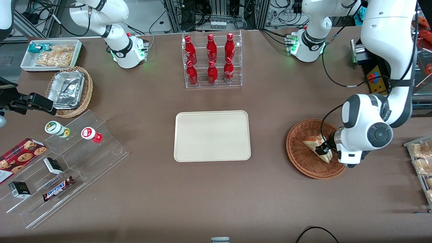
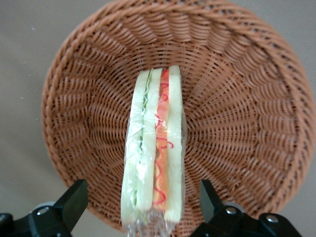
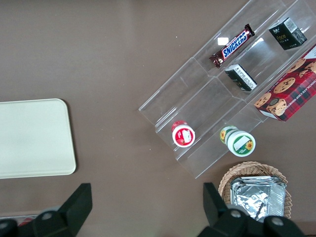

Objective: Place sandwich from basket to tray
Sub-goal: 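Lower the left gripper into the wicker basket and grasp the sandwich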

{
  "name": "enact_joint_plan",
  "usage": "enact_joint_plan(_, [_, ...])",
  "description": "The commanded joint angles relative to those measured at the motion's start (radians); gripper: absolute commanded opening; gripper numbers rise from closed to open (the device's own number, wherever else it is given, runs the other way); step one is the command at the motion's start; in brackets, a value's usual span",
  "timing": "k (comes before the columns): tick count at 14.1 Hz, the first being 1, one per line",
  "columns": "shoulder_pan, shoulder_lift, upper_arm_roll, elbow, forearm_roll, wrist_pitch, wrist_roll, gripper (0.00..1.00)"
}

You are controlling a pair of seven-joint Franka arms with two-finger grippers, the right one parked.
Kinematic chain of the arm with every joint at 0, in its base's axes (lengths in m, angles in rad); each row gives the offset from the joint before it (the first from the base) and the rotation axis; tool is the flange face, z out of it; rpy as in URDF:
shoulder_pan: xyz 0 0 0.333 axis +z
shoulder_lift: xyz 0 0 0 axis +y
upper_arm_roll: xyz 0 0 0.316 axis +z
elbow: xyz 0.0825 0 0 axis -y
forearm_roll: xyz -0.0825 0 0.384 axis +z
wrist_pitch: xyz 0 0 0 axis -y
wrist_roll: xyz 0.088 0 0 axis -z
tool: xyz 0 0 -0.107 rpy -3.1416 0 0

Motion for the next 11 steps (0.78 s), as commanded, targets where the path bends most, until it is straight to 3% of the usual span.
enact_joint_plan(1, [-0.001, -0.034, -0.004, -0.093, 0.015, 0.078, -0.030, 1.00])
enact_joint_plan(4, [0.001, -0.027, -0.003, -0.142, 0.015, 0.167, -0.030, 0.98])
enact_joint_plan(7, [0.001, -0.020, -0.004, -0.138, 0.015, 0.171, -0.030, 0.48])
enact_joint_plan(11, [-0.019, -0.031, -0.009, -0.058, 0.015, 0.082, -0.026, 0.26])
